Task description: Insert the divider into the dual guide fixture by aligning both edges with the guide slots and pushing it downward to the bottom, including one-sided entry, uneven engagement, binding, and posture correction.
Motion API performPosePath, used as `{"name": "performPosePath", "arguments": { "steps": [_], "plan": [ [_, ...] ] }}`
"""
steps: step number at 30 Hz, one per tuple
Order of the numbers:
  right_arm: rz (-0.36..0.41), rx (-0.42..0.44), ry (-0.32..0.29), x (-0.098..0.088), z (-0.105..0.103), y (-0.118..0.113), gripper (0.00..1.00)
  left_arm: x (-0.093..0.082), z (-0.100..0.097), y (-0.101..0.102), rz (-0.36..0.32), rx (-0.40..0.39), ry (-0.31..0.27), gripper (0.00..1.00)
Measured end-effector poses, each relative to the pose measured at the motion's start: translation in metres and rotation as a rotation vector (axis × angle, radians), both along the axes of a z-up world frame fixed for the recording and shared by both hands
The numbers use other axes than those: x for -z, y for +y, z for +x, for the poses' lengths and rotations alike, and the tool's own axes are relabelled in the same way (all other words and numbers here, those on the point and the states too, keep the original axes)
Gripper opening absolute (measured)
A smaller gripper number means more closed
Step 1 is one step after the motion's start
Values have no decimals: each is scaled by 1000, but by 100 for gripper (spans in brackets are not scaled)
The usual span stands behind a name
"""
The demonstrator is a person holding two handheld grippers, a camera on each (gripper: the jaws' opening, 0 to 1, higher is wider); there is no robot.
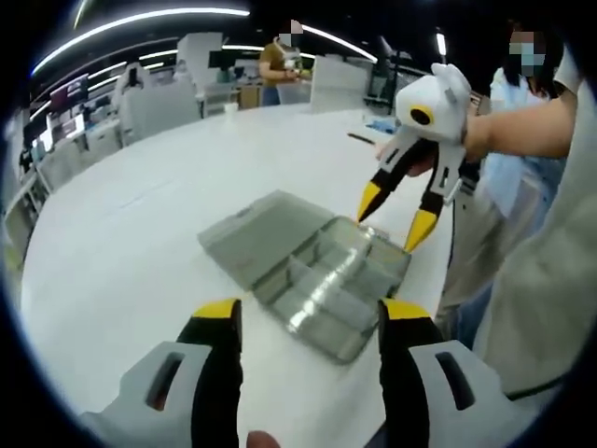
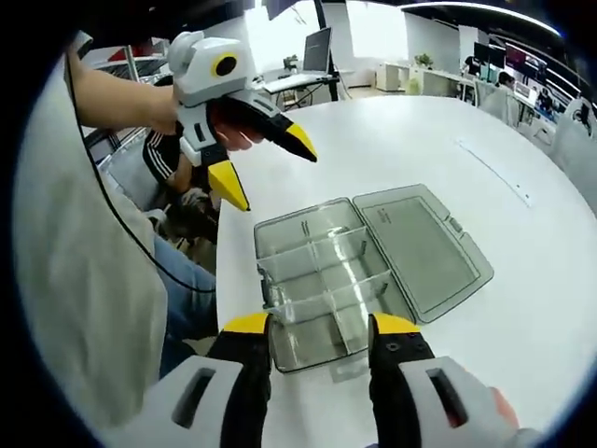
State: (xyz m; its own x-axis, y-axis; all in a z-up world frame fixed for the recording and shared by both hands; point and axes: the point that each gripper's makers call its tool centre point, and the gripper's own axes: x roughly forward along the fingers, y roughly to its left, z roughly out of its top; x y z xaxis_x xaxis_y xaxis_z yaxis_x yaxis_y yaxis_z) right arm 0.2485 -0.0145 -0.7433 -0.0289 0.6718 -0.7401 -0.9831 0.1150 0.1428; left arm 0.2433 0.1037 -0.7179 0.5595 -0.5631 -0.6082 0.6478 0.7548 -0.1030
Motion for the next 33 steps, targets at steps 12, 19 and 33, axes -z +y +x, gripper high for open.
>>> {"name": "performPosePath", "arguments": {
  "steps": [12, 19, 33],
  "plan": [
    [49, 61, 8, -3, -2, -6, 47, 0, -6, -1, 23, 34, 13, 57],
    [64, 82, 5, -5, -4, -11, 51, -2, -7, 0, 36, 50, 12, 57],
    [108, 144, 1, -11, 0, -18, 61, -8, -7, -1, 49, 70, 7, 58]
  ]
}}
